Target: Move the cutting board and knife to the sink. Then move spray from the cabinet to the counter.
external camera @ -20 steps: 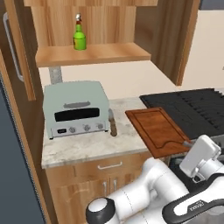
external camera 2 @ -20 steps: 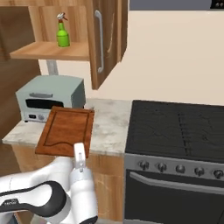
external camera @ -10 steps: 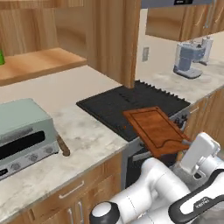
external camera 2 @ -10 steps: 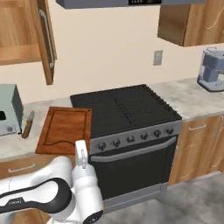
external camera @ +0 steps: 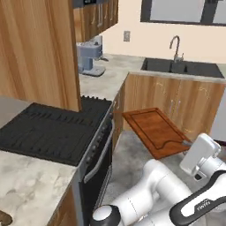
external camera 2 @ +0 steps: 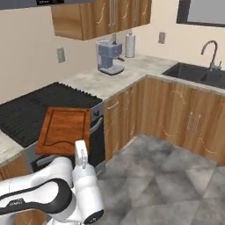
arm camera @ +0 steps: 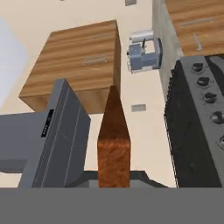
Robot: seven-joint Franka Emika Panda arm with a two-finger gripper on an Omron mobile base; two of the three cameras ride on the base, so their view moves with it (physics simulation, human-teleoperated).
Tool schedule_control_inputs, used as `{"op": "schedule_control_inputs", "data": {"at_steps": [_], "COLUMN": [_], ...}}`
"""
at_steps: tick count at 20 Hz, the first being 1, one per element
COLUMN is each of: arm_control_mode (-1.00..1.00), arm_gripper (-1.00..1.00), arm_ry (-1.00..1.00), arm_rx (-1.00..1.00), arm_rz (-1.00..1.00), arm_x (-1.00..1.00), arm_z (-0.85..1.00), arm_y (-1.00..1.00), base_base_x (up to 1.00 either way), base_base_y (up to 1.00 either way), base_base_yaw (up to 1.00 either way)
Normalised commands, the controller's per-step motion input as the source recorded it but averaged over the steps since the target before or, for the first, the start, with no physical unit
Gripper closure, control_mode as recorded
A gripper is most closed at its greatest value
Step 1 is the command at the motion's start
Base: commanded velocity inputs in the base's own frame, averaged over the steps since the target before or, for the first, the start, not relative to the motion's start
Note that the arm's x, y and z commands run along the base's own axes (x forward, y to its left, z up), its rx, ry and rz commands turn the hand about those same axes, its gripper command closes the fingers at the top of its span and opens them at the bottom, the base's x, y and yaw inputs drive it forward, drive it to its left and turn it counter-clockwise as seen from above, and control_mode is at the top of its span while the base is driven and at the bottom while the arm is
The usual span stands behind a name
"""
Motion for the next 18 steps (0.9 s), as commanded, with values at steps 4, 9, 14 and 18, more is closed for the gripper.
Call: {"op": "schedule_control_inputs", "data": {"at_steps": [4,9,14,18], "arm_control_mode": [1.00,1.00,1.00,1.00], "arm_gripper": [1.00,1.00,1.00,1.00], "arm_ry": [0.00,0.00,0.00,0.00], "arm_rx": [0.00,0.00,0.00,0.00], "arm_rz": [0.00,0.00,0.00,0.00], "arm_x": [0.00,0.00,0.00,0.00], "arm_z": [0.00,0.00,0.00,0.00], "arm_y": [0.00,0.00,0.00,0.00], "base_base_x": [0.01,0.40,0.77,0.91], "base_base_y": [0.02,0.15,0.23,0.17], "base_base_yaw": [-0.94,-0.61,-0.20,-0.04]}}
